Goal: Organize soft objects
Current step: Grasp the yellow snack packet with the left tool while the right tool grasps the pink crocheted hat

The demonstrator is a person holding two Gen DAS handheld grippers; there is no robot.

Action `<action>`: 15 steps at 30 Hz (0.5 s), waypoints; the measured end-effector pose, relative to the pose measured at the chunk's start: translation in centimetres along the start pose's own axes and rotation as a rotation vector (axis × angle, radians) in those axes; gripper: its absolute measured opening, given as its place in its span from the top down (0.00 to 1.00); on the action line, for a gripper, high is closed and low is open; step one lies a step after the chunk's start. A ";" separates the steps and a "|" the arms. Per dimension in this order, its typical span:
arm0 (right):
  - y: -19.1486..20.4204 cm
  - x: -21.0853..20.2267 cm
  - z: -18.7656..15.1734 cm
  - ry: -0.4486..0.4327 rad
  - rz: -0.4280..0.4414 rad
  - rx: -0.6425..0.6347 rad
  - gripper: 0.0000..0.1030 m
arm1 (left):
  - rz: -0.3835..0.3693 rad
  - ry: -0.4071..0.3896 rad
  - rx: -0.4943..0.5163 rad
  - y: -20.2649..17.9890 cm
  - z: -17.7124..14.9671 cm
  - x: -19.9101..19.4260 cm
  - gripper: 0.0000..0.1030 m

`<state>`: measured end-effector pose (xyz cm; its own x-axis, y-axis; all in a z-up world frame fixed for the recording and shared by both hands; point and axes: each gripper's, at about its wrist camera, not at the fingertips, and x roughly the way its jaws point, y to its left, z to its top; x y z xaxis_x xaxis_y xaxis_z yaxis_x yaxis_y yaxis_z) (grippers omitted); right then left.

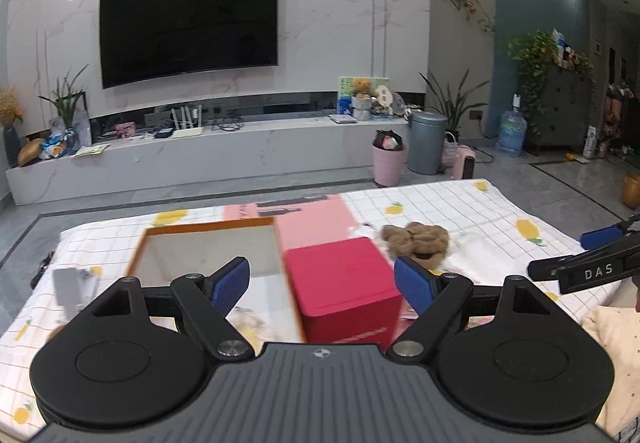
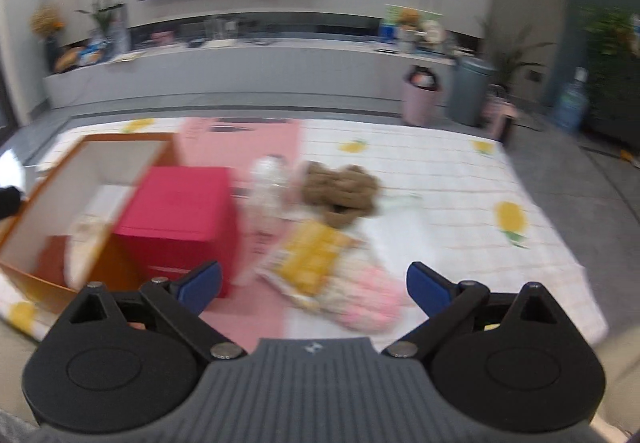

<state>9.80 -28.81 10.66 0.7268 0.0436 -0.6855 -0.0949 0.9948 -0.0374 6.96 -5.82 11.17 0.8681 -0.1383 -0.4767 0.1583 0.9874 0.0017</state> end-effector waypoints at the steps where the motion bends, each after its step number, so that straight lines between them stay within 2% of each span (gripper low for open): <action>1: -0.9 0.2 -0.4 0.002 -0.014 0.017 0.06 | -0.004 0.006 0.009 -0.6 -0.1 0.4 0.07; 6: -5.1 2.2 -2.1 0.020 -0.029 0.129 0.05 | -0.043 0.044 0.051 -3.5 -0.9 2.0 0.07; 11: -6.7 6.7 -3.0 0.076 -0.018 0.233 0.05 | -0.060 0.075 0.066 -5.8 -2.4 3.8 0.07; 15: -6.8 10.6 -3.6 0.128 0.000 0.248 0.05 | -0.052 0.090 0.123 -8.1 -3.9 5.4 0.07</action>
<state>15.70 -35.45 1.00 0.6331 0.0476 -0.7726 0.0859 0.9876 0.1312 8.58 -14.25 5.16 0.8127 -0.1763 -0.5554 0.2630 0.9615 0.0796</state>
